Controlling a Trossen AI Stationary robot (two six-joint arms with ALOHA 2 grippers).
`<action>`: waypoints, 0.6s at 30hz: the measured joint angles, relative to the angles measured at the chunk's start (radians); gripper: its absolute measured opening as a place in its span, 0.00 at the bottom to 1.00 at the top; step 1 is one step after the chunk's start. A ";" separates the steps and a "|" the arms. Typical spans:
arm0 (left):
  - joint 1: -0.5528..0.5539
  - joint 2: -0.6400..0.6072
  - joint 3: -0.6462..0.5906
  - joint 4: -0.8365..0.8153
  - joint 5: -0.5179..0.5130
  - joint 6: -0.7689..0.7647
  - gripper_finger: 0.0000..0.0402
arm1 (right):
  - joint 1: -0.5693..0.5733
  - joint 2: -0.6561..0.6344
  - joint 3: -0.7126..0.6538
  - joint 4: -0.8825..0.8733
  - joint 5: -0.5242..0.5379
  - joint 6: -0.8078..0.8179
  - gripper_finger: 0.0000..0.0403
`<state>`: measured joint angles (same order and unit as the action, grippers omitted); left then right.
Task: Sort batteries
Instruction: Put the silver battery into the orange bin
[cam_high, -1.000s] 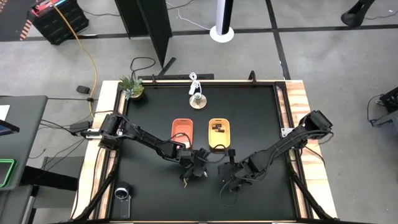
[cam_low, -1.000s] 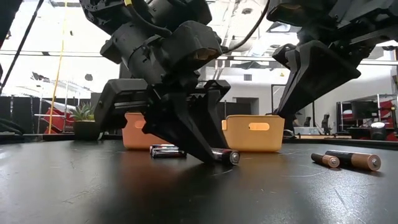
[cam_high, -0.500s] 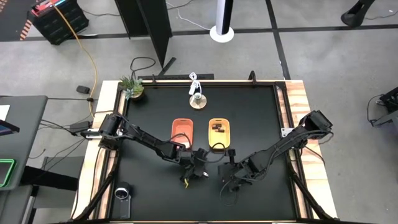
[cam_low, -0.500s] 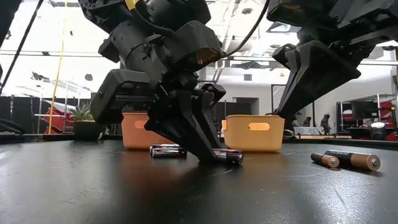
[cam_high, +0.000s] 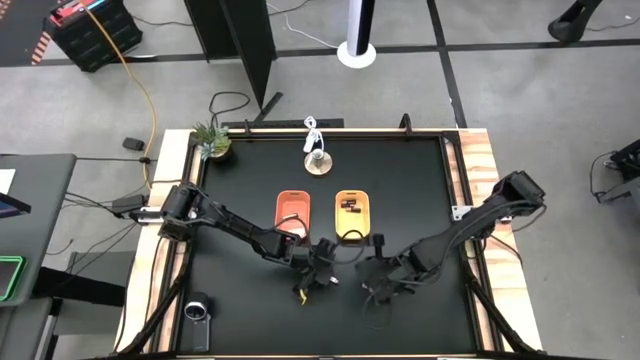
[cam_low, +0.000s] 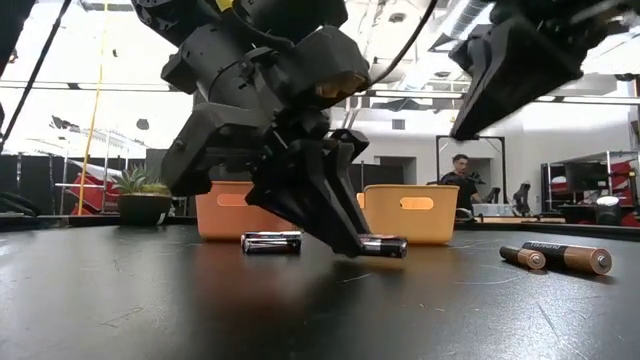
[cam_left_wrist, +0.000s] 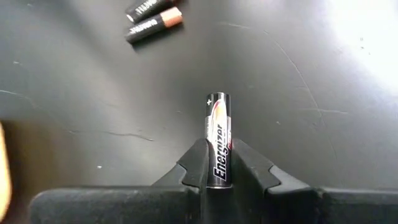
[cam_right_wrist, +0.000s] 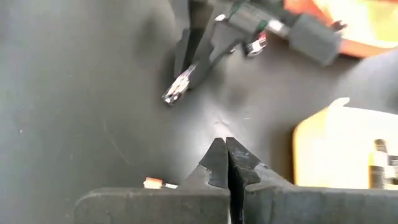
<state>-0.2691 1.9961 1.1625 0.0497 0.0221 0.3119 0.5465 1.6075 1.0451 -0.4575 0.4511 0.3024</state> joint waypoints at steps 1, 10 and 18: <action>0.000 -0.005 0.000 0.000 -0.004 -0.001 0.10 | 0.005 -0.019 0.000 -0.010 0.013 0.000 0.01; 0.000 -0.134 0.001 -0.088 -0.142 -0.010 0.10 | 0.024 -0.125 0.000 -0.067 0.078 0.003 0.01; 0.030 -0.346 -0.104 -0.244 -0.327 -0.103 0.10 | 0.024 -0.114 0.000 -0.085 0.078 0.003 0.01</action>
<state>-0.2391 1.6502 1.0590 -0.1943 -0.3046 0.2090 0.5701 1.4937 1.0447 -0.5420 0.5293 0.3056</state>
